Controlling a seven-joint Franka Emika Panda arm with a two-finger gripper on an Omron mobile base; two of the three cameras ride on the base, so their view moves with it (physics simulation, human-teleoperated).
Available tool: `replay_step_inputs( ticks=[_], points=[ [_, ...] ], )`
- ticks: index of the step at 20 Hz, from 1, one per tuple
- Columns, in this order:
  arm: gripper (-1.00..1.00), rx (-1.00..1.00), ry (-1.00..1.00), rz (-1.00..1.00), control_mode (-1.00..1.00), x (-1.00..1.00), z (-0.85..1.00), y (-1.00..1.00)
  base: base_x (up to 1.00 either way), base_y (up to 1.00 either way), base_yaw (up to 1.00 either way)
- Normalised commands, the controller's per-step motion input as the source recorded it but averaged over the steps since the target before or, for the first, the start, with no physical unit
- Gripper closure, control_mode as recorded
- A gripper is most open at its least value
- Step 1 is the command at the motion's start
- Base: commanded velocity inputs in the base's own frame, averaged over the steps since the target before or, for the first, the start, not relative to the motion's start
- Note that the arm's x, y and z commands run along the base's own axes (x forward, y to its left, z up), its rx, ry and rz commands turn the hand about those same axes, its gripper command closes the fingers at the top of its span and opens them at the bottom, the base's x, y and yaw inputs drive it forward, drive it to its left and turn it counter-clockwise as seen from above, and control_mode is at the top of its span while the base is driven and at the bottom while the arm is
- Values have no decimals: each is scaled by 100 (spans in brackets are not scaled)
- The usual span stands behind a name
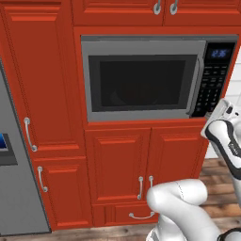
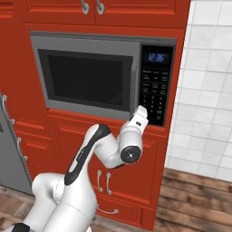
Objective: Pick the tomato from the sink and place it in the bowl. Then pick the bowl and place it in the microwave. Then close the microwave door and press the start button.
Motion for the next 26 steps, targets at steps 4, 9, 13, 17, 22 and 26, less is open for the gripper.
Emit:
replay_step_inputs(
  ticks=[4,9,13,17,22,26],
  points=[
    [100,10,-2,0,-100,5,0,-26,0,0,0],
    [100,8,-3,0,-100,20,0,-6,0,0,0],
    [100,3,-3,0,-100,24,0,0,0,0,0],
    [100,2,-3,0,-100,15,-3,0,0,0,0],
    [100,4,-1,0,-100,9,-10,-5,0,0,0],
    [100,2,-1,0,-100,15,-12,0,0,0,0]
  ],
)
